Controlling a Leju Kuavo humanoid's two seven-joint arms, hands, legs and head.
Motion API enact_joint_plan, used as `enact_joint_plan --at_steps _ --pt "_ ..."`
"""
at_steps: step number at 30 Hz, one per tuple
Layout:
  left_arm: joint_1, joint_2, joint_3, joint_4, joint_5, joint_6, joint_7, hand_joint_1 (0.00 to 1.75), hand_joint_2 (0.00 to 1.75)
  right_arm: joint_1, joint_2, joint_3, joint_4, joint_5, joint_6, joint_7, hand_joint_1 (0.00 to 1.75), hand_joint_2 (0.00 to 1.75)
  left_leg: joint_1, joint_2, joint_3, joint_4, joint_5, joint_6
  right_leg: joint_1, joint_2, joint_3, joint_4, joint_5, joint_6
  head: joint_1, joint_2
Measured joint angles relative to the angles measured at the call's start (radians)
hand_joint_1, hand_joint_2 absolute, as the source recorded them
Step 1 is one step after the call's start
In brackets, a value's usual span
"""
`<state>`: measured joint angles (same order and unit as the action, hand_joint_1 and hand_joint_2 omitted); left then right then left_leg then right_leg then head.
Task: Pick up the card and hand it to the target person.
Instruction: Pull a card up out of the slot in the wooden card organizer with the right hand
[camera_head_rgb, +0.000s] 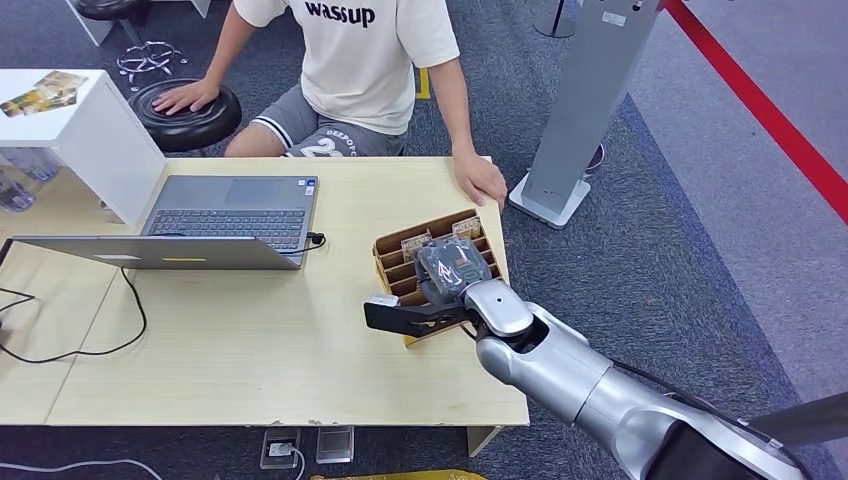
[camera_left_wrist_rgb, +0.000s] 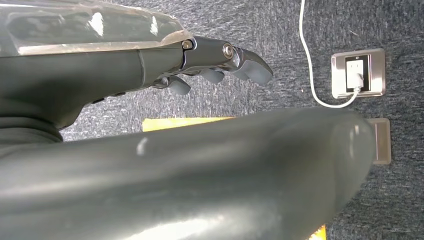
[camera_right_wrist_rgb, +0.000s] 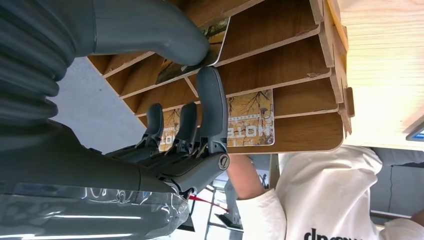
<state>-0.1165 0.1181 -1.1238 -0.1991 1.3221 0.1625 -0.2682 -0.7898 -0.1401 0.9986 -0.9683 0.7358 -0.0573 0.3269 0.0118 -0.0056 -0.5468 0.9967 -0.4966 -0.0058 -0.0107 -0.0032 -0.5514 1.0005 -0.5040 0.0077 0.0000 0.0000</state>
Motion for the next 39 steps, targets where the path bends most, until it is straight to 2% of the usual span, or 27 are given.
enact_joint_plan --at_steps 4,16,22,27,39 --pt "-0.001 0.000 -0.001 0.000 -0.001 0.000 0.000 0.00 0.00 0.001 0.000 0.000 0.002 0.000 0.000 0.001 0.84 1.75 0.000 0.000 0.000 0.000 0.000 0.000 0.000 0.000 0.000 0.000 0.000 0.000 0.000 0.000" --pt "-0.001 -0.001 -0.001 0.001 0.003 0.001 0.001 0.00 0.00 -0.007 0.011 0.000 0.021 -0.003 -0.006 -0.007 0.91 1.75 0.000 0.001 0.001 -0.001 0.000 0.000 0.000 0.001 0.000 0.000 0.000 0.000 0.000 0.000" --pt "-0.001 -0.002 -0.001 0.001 0.004 0.002 -0.001 0.00 0.00 -0.008 0.012 -0.001 0.024 -0.004 -0.006 -0.009 1.04 1.75 0.000 0.001 0.000 0.000 0.000 0.000 0.000 0.001 0.000 0.000 0.000 0.000 0.000 0.000" --pt "0.001 -0.002 0.000 0.001 0.005 0.002 0.000 0.00 0.00 -0.004 0.012 -0.001 0.029 -0.005 -0.005 -0.011 1.30 1.75 0.000 0.000 0.000 0.000 0.000 0.000 0.000 0.001 0.000 0.000 0.000 0.000 0.000 0.000" --pt "0.000 0.000 -0.009 -0.003 -0.005 -0.007 -0.020 0.00 0.00 0.006 0.006 -0.006 0.040 -0.010 -0.006 -0.013 1.36 1.75 0.000 0.000 0.001 -0.001 0.000 0.000 0.000 0.000 0.001 -0.001 0.000 0.000 0.000 0.000"
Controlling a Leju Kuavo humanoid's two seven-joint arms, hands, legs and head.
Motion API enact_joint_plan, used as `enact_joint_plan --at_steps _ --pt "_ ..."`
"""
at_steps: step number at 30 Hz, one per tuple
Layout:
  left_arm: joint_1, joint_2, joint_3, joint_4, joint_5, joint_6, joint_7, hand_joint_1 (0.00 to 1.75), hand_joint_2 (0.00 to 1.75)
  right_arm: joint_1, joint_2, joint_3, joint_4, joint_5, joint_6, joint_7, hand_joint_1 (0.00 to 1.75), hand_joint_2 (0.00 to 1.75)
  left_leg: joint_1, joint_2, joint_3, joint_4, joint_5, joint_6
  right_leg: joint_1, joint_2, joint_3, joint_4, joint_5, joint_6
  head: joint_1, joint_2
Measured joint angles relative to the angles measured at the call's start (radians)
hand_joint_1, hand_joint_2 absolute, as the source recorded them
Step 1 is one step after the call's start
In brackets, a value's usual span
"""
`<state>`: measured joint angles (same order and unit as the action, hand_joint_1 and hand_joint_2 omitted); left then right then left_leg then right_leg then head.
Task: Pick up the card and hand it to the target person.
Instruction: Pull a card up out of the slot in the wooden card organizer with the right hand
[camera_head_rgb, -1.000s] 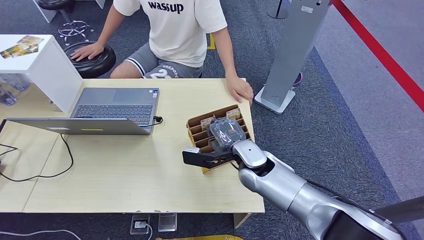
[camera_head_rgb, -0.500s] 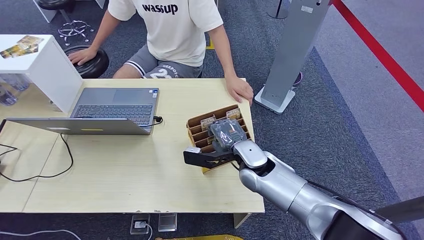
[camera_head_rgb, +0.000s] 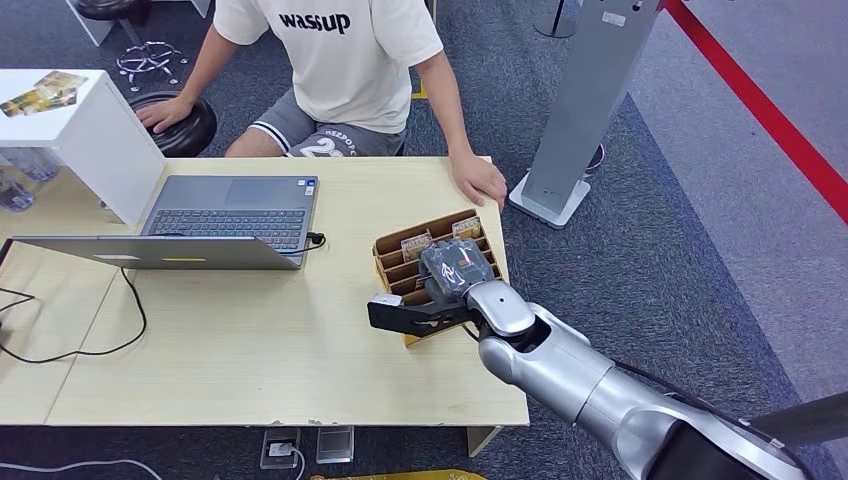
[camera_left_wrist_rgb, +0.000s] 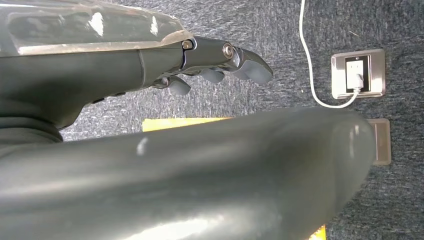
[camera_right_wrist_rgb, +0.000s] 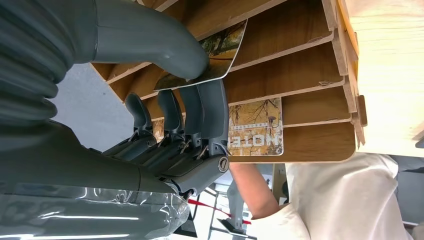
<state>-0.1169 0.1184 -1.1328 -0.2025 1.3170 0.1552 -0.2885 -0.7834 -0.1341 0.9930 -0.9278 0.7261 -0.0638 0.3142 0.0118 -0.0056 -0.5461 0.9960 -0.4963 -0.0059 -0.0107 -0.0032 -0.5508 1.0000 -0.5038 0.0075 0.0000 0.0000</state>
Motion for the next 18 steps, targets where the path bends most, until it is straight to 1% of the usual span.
enact_joint_plan --at_steps 4,7,10,13,16,18 --pt "0.000 0.000 0.000 -0.002 -0.003 -0.010 -0.022 0.00 1.75 0.005 -0.004 -0.004 0.003 -0.001 -0.003 -0.003 1.43 1.75 0.000 0.000 0.000 0.000 0.000 0.000 0.000 0.000 0.000 0.000 0.000 0.000 0.000 0.000" --pt "-0.005 -0.001 -0.012 0.001 -0.016 -0.012 -0.022 0.00 1.75 0.004 -0.004 -0.008 0.007 -0.001 -0.006 -0.009 1.45 1.75 0.000 -0.001 0.000 0.000 0.000 0.000 0.000 -0.001 0.000 0.000 0.000 0.000 0.000 0.000" --pt "-0.006 -0.001 0.000 0.002 -0.007 -0.015 -0.021 0.00 1.75 -0.001 -0.007 -0.015 -0.001 -0.006 -0.005 -0.013 1.45 1.75 0.000 -0.001 0.000 0.000 0.000 0.000 0.000 -0.001 0.000 0.000 0.000 0.000 0.000 0.000" --pt "-0.004 0.000 0.009 0.004 0.003 -0.016 0.004 0.00 1.75 -0.020 -0.022 -0.029 -0.032 -0.043 0.032 -0.006 1.45 1.75 0.000 -0.001 -0.001 0.001 0.000 0.000 0.000 -0.001 -0.001 0.001 0.000 0.000 0.000 0.000" --pt "0.000 0.002 0.011 0.005 0.009 -0.014 0.007 0.00 1.75 -0.052 -0.062 -0.043 -0.102 -0.087 0.091 0.025 1.45 1.75 0.000 0.000 -0.002 0.001 0.000 0.000 0.000 0.000 -0.002 0.001 0.000 0.000 0.000 0.000" --pt "0.003 0.002 0.013 0.005 0.015 -0.008 0.009 0.00 1.75 -0.083 -0.106 -0.062 -0.190 -0.112 0.120 0.052 1.45 1.75 0.000 -0.001 -0.003 0.002 0.000 0.000 0.000 -0.001 -0.002 0.002 0.000 0.000 0.000 0.000"
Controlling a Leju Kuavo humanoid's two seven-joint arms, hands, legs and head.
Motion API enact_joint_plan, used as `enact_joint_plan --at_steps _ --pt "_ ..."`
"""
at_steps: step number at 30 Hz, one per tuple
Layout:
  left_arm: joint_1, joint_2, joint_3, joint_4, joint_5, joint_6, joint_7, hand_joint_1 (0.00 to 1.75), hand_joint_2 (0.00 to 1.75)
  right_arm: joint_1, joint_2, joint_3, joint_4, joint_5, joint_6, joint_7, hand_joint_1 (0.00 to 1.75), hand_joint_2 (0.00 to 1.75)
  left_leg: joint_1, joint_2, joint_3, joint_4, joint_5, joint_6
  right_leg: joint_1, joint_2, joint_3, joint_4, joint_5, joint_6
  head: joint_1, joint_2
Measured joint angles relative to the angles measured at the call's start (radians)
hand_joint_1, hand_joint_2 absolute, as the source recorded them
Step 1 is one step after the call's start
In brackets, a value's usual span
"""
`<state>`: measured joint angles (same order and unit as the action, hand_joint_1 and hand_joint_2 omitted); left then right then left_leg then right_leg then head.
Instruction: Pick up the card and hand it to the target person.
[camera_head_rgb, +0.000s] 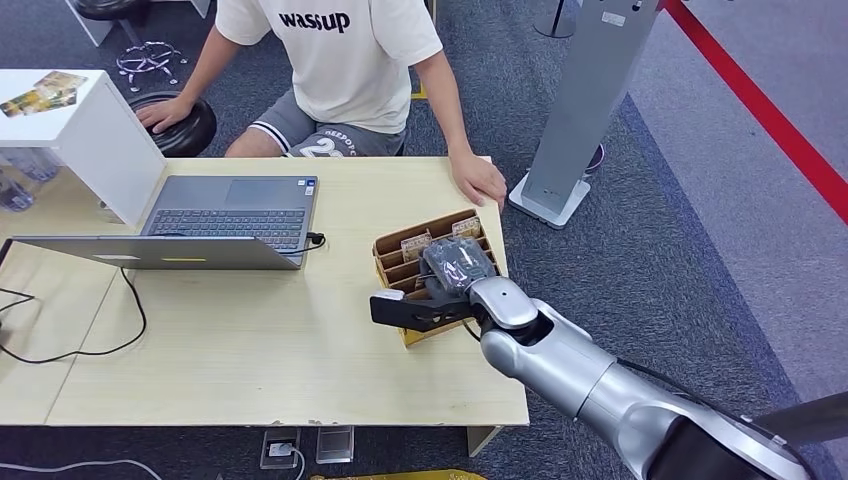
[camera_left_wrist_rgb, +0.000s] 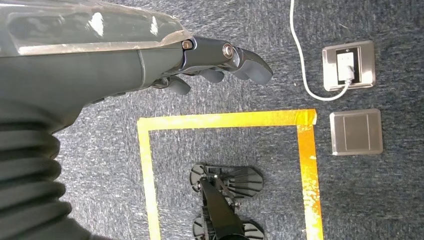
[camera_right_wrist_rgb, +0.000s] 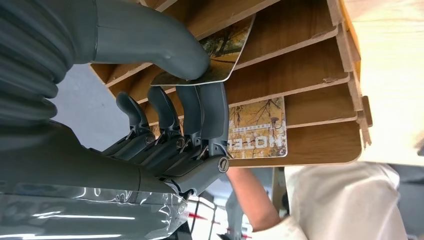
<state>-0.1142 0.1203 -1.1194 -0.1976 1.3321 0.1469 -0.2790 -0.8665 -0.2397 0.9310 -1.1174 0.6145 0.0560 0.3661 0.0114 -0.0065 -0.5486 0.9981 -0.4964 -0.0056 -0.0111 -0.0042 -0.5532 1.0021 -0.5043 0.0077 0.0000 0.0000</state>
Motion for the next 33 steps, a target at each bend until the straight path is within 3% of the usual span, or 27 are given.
enact_joint_plan --at_steps 5,13,19,23,29,33 --pt "0.002 -0.002 0.009 -0.001 0.014 0.005 0.005 0.00 1.75 -0.056 -0.064 -0.045 -0.166 -0.026 0.049 0.043 1.45 1.75 -0.001 0.000 -0.003 0.003 -0.001 0.001 -0.001 0.000 -0.003 0.003 -0.001 0.001 0.000 0.000" --pt "0.003 -0.010 0.015 -0.001 0.023 0.007 0.001 0.00 1.75 -0.071 -0.093 -0.080 -0.316 -0.032 0.050 0.070 1.45 1.75 0.000 -0.001 -0.001 0.001 0.000 0.000 0.000 -0.001 -0.001 0.001 0.000 0.000 0.000 0.000" --pt "0.002 -0.006 0.007 0.000 0.014 -0.003 -0.008 0.00 1.75 -0.039 -0.085 -0.085 -0.351 -0.011 0.020 0.057 1.45 1.75 0.000 0.000 0.001 0.000 0.000 0.000 0.000 0.000 0.001 -0.001 0.000 0.001 0.000 0.000" --pt "-0.003 -0.008 -0.001 0.002 0.008 -0.013 -0.012 0.00 1.75 -0.013 -0.058 -0.107 -0.319 0.064 -0.091 0.002 1.45 1.75 0.000 0.000 0.002 -0.002 0.001 0.000 0.000 0.000 0.002 -0.002 0.001 0.001 0.000 0.000" --pt "-0.018 -0.019 -0.008 0.002 0.007 -0.028 -0.012 0.00 1.75 0.035 0.014 -0.174 -0.145 0.216 -0.382 -0.134 1.45 1.75 0.000 0.000 0.003 -0.002 0.001 0.000 0.000 0.001 0.003 -0.003 0.001 0.000 0.000 0.000" --pt "-0.026 -0.023 -0.014 0.002 0.005 -0.048 -0.012 0.00 1.75 0.058 0.033 -0.199 -0.033 0.256 -0.540 -0.235 1.45 1.75 0.000 0.001 0.004 -0.003 0.002 0.000 0.000 0.001 0.004 -0.004 0.002 0.000 0.000 0.000"
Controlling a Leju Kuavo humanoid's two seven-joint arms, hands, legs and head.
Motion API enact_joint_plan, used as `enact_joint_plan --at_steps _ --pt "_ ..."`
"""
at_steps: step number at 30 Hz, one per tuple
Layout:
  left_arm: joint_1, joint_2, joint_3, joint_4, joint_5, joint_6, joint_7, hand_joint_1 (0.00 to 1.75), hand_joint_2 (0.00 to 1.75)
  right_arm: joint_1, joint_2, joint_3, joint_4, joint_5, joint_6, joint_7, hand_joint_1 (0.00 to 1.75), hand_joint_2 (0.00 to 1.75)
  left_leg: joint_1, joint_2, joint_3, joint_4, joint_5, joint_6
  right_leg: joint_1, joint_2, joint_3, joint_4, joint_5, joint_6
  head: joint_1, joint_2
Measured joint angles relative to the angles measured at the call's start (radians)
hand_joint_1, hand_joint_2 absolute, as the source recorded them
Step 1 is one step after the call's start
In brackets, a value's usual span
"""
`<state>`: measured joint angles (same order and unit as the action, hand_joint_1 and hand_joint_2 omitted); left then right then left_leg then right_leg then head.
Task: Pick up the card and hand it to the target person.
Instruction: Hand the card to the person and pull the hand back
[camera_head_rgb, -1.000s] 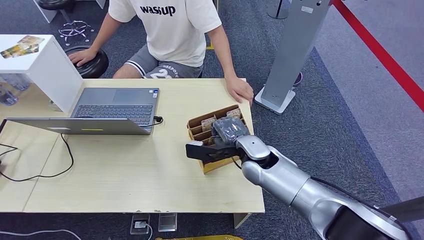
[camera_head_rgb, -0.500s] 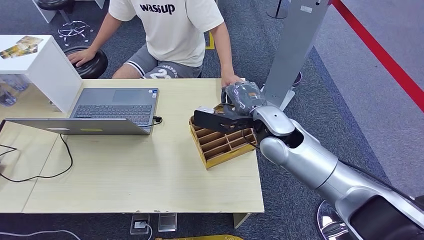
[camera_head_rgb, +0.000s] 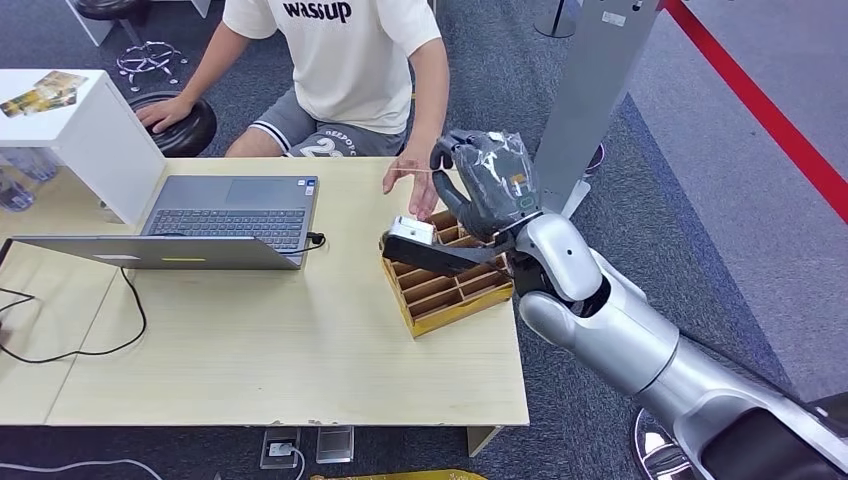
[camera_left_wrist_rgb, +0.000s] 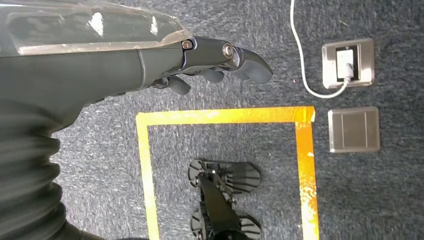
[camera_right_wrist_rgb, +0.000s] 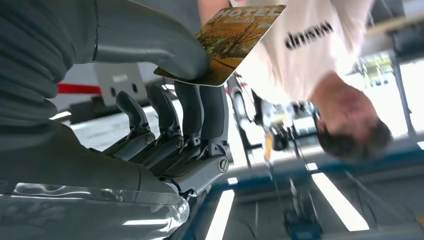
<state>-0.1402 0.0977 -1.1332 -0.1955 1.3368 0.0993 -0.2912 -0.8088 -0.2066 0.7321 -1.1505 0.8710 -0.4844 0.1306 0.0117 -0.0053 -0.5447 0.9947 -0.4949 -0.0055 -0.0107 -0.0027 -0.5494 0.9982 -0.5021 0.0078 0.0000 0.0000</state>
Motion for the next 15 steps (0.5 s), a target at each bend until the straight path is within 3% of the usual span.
enact_joint_plan --at_steps 5,15 --pt "-0.002 0.003 -0.007 0.000 -0.002 -0.005 0.005 0.00 1.75 0.015 0.024 -0.006 0.107 0.037 -0.122 -0.058 1.45 1.75 0.000 0.000 0.000 0.001 0.000 0.000 0.000 0.000 0.000 0.000 0.000 0.000 0.000 0.000" --pt "0.016 0.007 0.004 -0.001 0.016 -0.016 -0.004 0.00 1.75 0.009 0.074 0.052 0.233 0.040 -0.102 -0.085 1.45 1.75 0.000 0.002 0.000 0.001 -0.001 0.000 0.000 0.002 -0.001 0.001 -0.001 0.000 0.000 0.000"
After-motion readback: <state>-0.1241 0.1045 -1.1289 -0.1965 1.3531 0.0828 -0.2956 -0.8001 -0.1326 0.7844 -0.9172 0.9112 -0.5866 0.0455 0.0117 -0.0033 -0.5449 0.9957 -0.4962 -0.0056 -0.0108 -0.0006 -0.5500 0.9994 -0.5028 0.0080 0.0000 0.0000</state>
